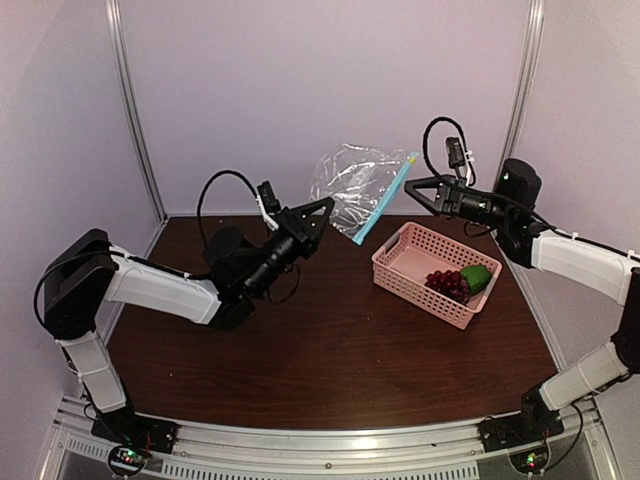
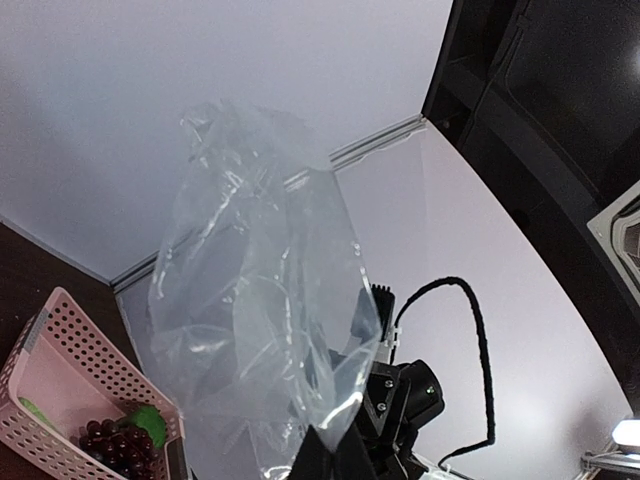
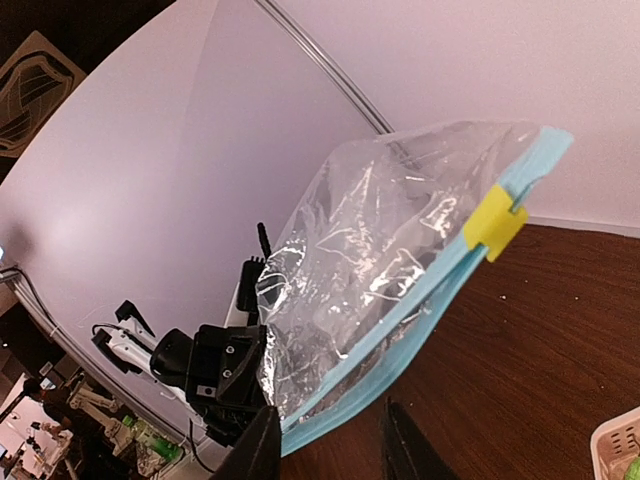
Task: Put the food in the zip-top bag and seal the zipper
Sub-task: Pass from the left arm to the right
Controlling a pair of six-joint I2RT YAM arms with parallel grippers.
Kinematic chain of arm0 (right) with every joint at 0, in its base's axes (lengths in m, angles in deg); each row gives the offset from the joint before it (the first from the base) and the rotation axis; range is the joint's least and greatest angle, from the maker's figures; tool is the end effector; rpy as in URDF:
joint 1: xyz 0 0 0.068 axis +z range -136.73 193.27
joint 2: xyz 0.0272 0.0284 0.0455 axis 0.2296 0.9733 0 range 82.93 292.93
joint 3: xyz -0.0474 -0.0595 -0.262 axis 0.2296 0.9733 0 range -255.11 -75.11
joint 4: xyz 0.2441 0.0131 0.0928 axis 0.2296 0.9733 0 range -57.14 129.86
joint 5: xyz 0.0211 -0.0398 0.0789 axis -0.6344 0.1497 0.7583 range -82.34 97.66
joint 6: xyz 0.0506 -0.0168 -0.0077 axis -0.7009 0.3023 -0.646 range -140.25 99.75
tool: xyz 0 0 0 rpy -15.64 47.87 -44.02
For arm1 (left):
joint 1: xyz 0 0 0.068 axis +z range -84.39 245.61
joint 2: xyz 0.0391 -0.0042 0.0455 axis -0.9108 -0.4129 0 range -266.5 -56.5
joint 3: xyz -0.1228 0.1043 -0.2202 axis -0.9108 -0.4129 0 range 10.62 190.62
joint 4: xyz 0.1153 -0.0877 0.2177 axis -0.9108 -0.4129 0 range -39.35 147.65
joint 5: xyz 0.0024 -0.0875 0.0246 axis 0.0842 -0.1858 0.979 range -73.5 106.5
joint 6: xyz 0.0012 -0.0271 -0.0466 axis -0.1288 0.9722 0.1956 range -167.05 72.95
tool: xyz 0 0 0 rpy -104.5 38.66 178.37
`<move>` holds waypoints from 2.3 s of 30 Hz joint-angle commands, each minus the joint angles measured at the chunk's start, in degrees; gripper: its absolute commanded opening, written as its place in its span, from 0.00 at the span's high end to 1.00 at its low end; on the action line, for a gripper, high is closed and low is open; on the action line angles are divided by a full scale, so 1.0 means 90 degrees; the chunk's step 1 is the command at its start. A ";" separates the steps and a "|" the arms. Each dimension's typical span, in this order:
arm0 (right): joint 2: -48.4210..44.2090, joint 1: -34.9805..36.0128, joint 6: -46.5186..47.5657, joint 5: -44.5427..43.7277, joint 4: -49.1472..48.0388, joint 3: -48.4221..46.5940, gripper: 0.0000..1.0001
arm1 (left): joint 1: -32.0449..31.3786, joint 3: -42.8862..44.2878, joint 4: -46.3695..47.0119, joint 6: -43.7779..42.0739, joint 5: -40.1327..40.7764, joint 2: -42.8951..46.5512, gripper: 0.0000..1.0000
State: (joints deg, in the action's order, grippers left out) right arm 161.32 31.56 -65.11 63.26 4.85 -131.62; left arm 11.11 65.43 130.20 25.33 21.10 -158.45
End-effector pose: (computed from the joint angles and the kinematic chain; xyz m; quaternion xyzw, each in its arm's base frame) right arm 0.2852 0.1251 0.3466 -0.2018 0.6551 0.6100 0.3974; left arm 0.2254 -0.3111 0.2801 -0.1164 0.5221 -0.7459 0.3969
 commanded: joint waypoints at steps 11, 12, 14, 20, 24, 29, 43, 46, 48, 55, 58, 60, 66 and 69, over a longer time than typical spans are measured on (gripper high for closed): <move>0.0137 0.0136 -0.0056 0.0042 -0.0181 0.0047 0.73 | -0.0053 0.0130 0.0637 0.0300 -0.0230 -0.0212 1.00; 0.0146 0.0136 -0.0041 0.0030 -0.0158 0.0048 0.74 | -0.0064 0.0144 0.0636 0.0310 -0.0244 -0.0212 1.00; 0.0163 0.0136 -0.0021 0.0017 -0.0116 0.0039 0.75 | -0.0076 0.0160 0.0641 0.0307 -0.0264 -0.0223 1.00; 0.0239 0.0137 -0.0038 -0.0008 -0.0116 0.0034 0.76 | -0.0109 0.0224 0.0660 0.0307 -0.0328 -0.0253 1.00; 0.0257 0.0136 -0.0062 0.0000 -0.0129 0.0036 0.76 | -0.0126 0.0184 0.0748 0.0316 -0.0275 -0.0274 1.00; -0.0051 0.0137 0.0125 0.0121 0.0167 0.0195 0.69 | -0.0121 0.0162 0.0773 0.0301 -0.0155 -0.0273 1.00; -0.0339 0.0136 0.0662 -0.0116 0.1033 0.0238 0.70 | -0.0134 0.0199 0.0886 0.0334 -0.0292 -0.0327 1.00; -0.0136 0.0129 0.0573 -0.0120 0.0978 0.0175 0.70 | -0.0144 0.0199 0.0922 0.0344 -0.0313 -0.0318 1.00; -0.0041 0.0131 0.0487 -0.0104 0.0866 0.0185 0.71 | -0.0146 0.0218 0.0909 0.0346 -0.0326 -0.0331 1.00; 0.0115 0.0124 0.0232 0.0025 0.0374 0.0160 0.71 | -0.0193 0.0246 0.0892 0.0356 -0.0350 -0.0375 1.00; 0.0102 0.0123 0.0140 0.0300 0.0071 0.0237 0.70 | -0.0195 0.0220 0.0937 0.0342 -0.0305 -0.0368 1.00; 0.0050 0.0127 0.0088 0.0561 -0.0172 0.0347 0.68 | -0.0189 0.0219 0.0941 0.0323 -0.0297 -0.0371 1.00; -0.0126 0.0125 -0.0311 0.0735 -0.0821 0.0564 0.64 | -0.0194 0.0230 0.0967 0.0364 -0.0340 -0.0425 1.00; -0.0098 0.0119 -0.0291 0.0799 -0.0782 0.0536 0.64 | -0.0189 0.0221 0.1016 0.0366 -0.0344 -0.0419 1.00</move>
State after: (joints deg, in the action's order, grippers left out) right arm 161.61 32.54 -66.57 68.30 1.13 -127.21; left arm 9.63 66.39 132.00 28.55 18.81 -161.34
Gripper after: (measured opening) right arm 0.356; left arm 0.009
